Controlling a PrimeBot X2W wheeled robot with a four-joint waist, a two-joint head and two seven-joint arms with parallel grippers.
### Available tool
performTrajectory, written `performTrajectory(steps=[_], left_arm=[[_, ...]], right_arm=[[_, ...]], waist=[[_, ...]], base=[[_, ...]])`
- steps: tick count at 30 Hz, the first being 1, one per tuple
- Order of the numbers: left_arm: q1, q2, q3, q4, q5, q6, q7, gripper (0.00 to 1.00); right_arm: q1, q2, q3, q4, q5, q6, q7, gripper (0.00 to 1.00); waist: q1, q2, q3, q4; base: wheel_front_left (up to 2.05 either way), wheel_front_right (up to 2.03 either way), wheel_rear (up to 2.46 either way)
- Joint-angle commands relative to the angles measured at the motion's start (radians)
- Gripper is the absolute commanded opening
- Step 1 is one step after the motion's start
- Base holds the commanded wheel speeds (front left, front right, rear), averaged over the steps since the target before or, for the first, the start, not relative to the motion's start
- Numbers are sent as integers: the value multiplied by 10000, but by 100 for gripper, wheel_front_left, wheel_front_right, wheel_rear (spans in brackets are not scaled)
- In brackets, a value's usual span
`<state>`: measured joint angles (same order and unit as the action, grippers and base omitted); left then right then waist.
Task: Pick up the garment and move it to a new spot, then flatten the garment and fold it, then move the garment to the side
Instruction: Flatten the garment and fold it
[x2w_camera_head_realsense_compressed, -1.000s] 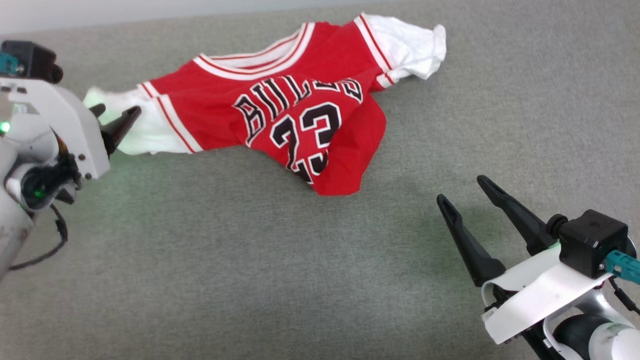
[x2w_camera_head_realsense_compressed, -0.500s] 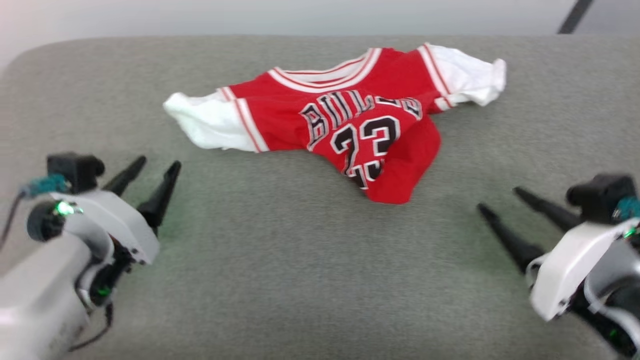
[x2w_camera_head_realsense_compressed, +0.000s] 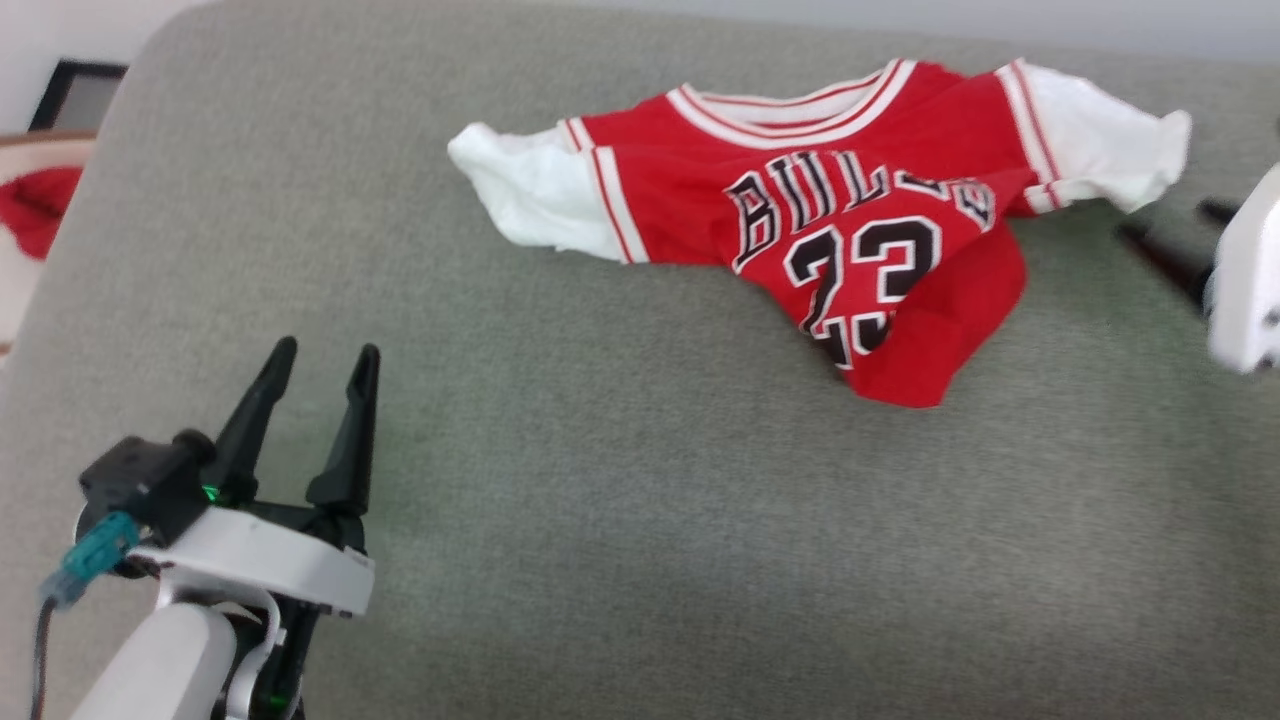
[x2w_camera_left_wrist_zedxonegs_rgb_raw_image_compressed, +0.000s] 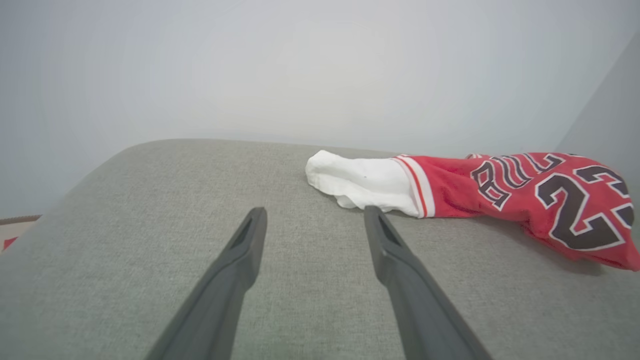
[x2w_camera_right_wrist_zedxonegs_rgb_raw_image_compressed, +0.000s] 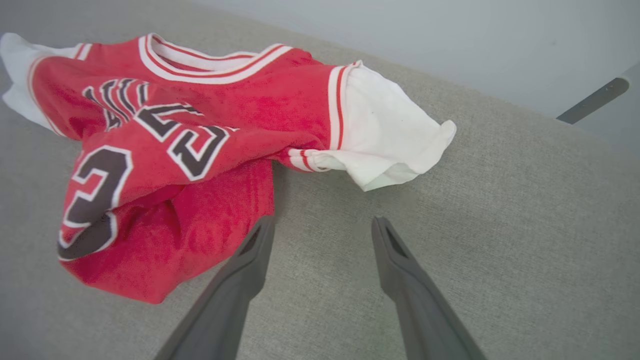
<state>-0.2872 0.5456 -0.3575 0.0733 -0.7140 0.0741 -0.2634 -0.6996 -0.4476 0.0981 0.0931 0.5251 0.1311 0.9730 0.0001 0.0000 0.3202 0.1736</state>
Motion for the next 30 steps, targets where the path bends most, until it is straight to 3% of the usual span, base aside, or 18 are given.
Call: performTrajectory(steps=[1,7,14,23,30], left_arm=[[122,-127,191,-106,196,-118,-10,100],[537,-1174,1536,-413,1413,-1048,-8,100],[357,-2013,2404,-183,2065,-1809,-7,100],[62,-2542,2809,-73,2440,-2045,-8,100],[28,-2459,2643,-259,2294,-2054,-8,100]], right_arm=[[-294,-84,-123,166,-152,-7,71,100],[-2355,-371,-811,1945,-1380,-7,317,100],[-3960,-34,-1545,3734,-2798,-7,756,100],[-5028,240,-1793,4758,-4177,-7,444,100],[-5100,185,-1317,5320,-4374,-7,573,100]], waist=[[-1,0,510,483],[-1,0,1251,980],[-1,0,2091,1213],[-1,0,2669,1391],[-1,0,2814,1405]], base=[[0,0,0],[0,0,0],[0,0,0],[0,0,0],[0,0,0]])
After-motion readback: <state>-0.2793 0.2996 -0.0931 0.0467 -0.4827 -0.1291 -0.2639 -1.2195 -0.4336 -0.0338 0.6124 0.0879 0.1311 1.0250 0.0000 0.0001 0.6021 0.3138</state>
